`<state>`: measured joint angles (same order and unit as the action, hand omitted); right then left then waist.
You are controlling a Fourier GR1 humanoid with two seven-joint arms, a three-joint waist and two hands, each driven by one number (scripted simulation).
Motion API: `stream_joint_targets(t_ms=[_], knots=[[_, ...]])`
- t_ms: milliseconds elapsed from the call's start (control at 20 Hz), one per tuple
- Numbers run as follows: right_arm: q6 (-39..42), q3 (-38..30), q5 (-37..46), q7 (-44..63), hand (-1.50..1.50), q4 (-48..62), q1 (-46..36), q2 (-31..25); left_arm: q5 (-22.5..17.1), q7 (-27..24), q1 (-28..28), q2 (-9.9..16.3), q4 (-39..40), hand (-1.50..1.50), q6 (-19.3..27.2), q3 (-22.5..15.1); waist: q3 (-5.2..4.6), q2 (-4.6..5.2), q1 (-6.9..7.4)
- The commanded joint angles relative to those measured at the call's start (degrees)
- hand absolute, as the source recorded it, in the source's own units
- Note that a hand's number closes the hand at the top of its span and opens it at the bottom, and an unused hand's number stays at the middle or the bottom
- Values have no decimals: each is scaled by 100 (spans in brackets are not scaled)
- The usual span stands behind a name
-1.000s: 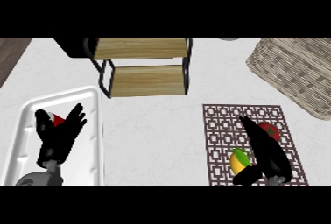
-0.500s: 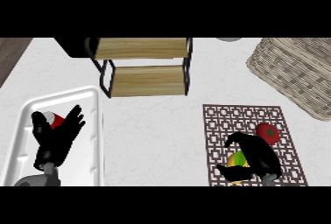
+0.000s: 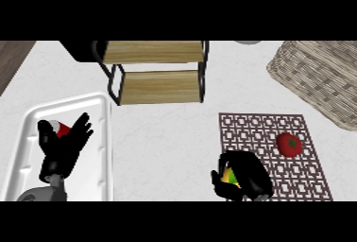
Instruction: Pick the lemon from the placemat and place it in the tiered shelf
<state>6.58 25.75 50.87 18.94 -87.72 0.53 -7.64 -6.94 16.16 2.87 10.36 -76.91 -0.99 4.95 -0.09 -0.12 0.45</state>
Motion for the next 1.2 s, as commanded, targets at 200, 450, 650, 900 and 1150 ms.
stream_joint_targets(t_ms=[200,450,650,900,1150], knots=[[-773,1874,-642,2259,150,339,-1723,750,60,255,314,-28,-86,0,-131,-249,18,65,511],[-1896,2449,-804,3336,150,-154,-2947,760,126,181,370,-98,75,0,-67,-268,5,10,424],[-2172,2669,-521,4628,150,-478,-4097,762,185,42,290,-200,268,0,33,-260,-10,-37,311],[-1890,2111,-555,5790,150,-591,-5557,762,161,10,180,-232,210,0,15,-268,-14,-66,262],[-1774,1564,-779,6222,150,-86,-6772,760,94,202,179,-143,59,0,42,-167,-11,-60,279]])
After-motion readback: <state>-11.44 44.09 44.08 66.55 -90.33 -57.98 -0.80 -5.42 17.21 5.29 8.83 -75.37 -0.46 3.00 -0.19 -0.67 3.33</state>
